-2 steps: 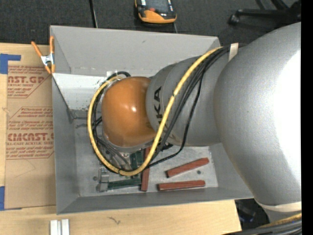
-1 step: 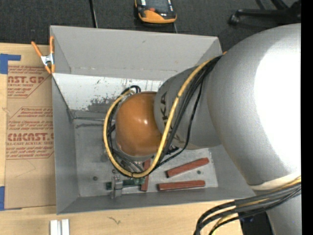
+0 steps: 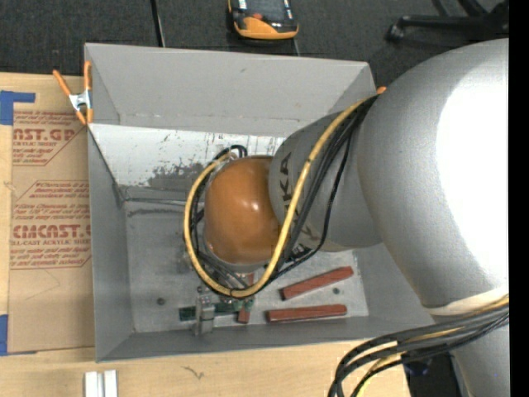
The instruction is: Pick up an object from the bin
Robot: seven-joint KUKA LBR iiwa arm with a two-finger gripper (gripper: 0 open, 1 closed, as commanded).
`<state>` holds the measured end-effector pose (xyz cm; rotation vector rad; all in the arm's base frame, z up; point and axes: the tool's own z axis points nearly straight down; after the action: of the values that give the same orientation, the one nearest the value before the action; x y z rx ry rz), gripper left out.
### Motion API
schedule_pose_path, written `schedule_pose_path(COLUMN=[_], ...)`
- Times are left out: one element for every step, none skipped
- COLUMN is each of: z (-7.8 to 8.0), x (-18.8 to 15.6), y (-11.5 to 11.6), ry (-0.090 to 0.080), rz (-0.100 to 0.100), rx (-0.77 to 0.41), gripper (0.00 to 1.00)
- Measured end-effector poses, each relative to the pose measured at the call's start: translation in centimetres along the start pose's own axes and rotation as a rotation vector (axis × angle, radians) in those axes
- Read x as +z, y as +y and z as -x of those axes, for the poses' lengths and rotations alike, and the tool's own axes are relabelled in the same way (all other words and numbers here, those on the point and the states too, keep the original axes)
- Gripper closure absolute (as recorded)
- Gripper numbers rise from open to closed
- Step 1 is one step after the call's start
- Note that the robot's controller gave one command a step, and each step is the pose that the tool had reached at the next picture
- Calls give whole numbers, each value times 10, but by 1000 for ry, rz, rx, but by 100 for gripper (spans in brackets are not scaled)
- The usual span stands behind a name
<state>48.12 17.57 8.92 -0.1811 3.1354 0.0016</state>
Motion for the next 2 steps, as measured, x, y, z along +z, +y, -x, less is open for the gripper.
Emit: schedule_pose_path(z=[-3, -3], x=[-10, 11], y=[-17, -23], ry=[2, -2], rz=[-1, 0], rx=[-136, 152], gripper=[0, 0])
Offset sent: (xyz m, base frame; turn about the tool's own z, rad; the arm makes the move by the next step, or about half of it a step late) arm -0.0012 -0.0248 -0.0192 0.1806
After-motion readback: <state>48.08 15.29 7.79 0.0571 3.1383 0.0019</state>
